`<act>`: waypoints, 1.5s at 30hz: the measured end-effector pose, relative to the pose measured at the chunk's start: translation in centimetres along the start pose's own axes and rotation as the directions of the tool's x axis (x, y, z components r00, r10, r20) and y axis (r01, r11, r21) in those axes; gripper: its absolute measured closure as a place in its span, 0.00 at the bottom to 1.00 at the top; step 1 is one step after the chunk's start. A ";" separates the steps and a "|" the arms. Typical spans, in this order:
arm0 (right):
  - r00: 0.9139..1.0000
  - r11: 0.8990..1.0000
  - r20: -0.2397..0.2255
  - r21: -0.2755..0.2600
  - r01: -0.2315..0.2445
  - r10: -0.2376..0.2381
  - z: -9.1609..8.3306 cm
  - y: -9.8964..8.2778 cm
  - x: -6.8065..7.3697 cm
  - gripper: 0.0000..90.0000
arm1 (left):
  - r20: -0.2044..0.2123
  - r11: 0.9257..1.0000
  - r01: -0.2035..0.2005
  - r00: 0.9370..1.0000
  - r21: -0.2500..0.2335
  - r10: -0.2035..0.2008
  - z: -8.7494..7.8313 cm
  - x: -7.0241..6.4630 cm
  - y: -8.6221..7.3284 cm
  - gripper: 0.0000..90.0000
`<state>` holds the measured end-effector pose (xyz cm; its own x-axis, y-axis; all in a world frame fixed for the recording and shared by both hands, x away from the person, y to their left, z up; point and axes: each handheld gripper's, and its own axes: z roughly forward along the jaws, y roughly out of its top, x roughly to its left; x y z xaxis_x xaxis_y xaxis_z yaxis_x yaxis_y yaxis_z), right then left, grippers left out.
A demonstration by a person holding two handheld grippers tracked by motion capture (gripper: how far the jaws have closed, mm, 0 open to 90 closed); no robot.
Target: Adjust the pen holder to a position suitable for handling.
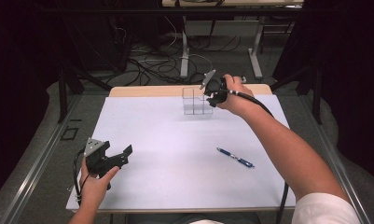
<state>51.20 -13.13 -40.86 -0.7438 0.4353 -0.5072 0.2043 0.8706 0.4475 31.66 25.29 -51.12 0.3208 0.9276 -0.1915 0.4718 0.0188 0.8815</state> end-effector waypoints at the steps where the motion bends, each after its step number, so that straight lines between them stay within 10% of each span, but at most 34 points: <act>1: 0.999 0.999 0.003 -0.037 0.039 -0.039 0.6 0.1 -0.1 0.49 | 0.003 1.000 0.001 1.000 -0.001 -0.001 0.0 -0.1 0.0 0.06; 8: 0.988 0.988 0.002 -0.005 0.155 -0.155 1.7 1.1 -0.3 0.50 | 0.004 1.000 0.001 1.000 0.000 -0.001 0.1 -0.1 0.0 0.06; 45: 0.959 0.962 -0.076 0.011 0.275 -0.273 7.2 1.7 0.3 0.57 | -0.003 1.000 0.010 1.000 0.009 -0.010 0.1 0.0 -0.1 0.08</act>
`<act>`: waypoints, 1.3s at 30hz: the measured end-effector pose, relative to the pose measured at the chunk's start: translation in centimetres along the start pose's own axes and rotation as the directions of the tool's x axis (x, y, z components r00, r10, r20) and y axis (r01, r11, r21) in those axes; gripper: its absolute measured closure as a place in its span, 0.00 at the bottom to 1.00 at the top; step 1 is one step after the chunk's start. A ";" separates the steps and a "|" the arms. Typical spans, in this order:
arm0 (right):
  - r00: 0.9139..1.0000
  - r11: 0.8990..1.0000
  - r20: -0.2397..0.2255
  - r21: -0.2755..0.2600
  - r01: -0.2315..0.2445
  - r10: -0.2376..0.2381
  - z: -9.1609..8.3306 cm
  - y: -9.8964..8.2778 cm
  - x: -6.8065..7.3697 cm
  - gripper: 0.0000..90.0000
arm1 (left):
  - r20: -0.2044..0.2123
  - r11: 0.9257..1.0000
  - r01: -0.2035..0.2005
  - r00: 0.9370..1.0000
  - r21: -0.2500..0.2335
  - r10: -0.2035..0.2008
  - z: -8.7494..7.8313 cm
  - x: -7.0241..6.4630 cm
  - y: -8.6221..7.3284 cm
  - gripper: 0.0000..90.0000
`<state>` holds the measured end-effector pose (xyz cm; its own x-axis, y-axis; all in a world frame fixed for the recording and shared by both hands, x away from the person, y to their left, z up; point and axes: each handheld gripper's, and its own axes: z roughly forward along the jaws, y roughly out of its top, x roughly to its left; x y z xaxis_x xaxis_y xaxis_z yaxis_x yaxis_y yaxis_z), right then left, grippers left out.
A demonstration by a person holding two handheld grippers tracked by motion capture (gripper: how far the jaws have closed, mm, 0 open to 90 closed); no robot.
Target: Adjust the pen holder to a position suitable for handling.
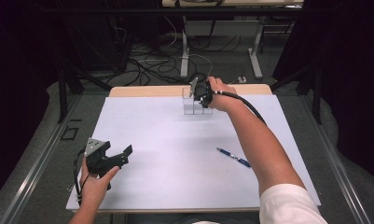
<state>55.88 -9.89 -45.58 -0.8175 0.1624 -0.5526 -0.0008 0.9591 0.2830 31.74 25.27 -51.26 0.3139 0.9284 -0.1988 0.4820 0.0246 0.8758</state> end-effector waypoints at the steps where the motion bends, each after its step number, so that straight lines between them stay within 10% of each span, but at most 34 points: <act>1: 1.000 1.000 -0.007 0.025 0.019 -0.019 0.0 0.1 0.0 0.57 | 0.000 1.000 0.000 1.000 0.000 0.000 0.0 0.0 0.0 0.08; 17: 0.998 0.999 -0.061 0.031 0.026 -0.024 2.0 0.9 0.8 0.58 | -0.004 1.000 0.008 1.000 0.000 -0.008 0.0 0.2 0.0 0.09; 39: 0.994 0.998 -0.104 0.049 0.027 -0.022 1.3 1.2 1.2 0.94 | -0.007 1.000 0.002 1.000 -0.002 -0.002 -0.2 0.2 0.0 0.09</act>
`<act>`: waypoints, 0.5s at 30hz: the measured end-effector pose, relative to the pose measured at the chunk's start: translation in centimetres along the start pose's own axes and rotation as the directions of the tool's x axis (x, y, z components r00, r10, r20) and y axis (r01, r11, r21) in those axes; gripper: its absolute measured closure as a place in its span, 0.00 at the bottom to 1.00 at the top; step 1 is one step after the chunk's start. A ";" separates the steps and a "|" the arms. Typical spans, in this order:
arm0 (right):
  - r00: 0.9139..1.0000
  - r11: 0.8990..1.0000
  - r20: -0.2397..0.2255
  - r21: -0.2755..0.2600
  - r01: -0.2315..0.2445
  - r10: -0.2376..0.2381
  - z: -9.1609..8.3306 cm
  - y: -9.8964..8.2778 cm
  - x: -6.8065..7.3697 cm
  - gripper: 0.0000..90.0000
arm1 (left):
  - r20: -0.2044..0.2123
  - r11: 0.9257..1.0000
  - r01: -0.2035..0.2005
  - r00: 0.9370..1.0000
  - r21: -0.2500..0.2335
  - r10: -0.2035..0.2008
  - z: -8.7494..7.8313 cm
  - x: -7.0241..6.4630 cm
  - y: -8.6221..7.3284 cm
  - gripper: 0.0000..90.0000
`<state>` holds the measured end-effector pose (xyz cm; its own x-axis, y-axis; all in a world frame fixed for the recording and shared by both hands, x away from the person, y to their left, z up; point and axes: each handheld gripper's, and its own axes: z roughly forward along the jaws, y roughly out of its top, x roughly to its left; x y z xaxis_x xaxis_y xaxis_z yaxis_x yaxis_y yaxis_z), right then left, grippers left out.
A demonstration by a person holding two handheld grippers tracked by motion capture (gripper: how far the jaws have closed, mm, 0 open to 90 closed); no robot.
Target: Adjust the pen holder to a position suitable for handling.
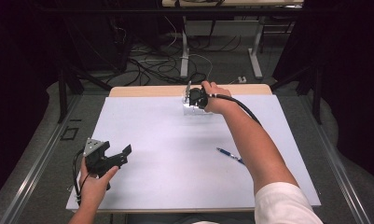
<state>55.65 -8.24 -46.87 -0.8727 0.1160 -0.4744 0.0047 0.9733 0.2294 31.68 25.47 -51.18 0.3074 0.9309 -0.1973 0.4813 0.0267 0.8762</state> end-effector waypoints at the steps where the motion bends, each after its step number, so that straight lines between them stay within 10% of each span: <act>1: 1.000 1.000 -0.018 0.021 -0.005 0.005 -0.2 0.0 0.1 0.94 | 0.000 1.000 0.003 1.000 -0.002 -0.003 0.0 0.0 0.0 0.09; 15: 1.000 1.000 -0.026 0.027 -0.009 0.010 -0.5 0.3 0.8 0.98 | -0.002 1.000 0.003 1.000 -0.001 -0.003 0.1 0.0 0.0 0.09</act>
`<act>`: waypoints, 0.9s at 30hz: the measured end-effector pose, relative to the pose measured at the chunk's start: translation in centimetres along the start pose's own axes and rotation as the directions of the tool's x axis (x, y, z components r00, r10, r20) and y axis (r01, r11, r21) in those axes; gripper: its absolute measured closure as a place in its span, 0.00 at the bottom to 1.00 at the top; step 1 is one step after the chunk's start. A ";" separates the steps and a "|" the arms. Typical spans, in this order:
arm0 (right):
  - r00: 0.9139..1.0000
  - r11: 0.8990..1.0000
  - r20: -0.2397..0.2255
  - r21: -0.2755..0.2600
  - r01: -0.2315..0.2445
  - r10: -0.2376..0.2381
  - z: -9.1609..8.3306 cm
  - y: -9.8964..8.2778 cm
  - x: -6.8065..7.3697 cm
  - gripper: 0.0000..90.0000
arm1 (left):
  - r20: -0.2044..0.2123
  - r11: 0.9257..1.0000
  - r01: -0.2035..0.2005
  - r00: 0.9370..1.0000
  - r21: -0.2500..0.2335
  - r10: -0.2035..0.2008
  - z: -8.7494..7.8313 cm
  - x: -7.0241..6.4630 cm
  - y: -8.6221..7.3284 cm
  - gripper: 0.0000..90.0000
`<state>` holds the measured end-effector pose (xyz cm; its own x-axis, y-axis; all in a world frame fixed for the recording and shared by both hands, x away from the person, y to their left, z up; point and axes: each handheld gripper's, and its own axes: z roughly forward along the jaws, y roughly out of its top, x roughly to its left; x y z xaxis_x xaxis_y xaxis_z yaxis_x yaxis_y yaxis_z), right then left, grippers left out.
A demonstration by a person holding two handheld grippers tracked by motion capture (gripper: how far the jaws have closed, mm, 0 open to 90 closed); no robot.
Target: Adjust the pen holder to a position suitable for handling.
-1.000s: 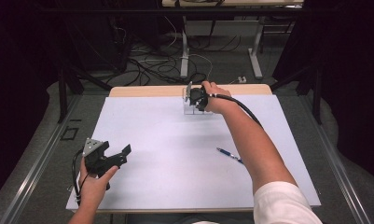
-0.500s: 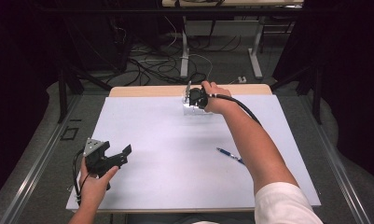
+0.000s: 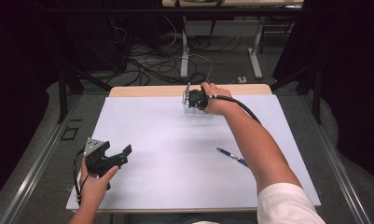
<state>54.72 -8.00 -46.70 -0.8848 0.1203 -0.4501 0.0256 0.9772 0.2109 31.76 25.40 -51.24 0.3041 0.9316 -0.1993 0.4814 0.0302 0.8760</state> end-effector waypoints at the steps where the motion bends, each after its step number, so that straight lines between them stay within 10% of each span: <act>1: 1.000 1.000 -0.003 -0.007 0.015 -0.015 -0.1 0.0 -0.1 0.98 | 0.000 1.000 -0.002 1.000 0.001 0.002 0.0 0.0 0.0 0.09; 27: 0.986 0.996 -0.139 -0.027 0.089 -0.092 -5.0 2.2 5.2 0.98 | 0.000 1.000 -0.011 1.000 0.009 0.011 0.1 -0.3 0.1 0.08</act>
<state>47.84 -6.12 -44.30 -0.9394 0.0043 -0.3428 -0.0660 0.9790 0.1929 31.75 25.13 -51.16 0.3093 0.9318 -0.1901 0.4856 0.0171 0.8740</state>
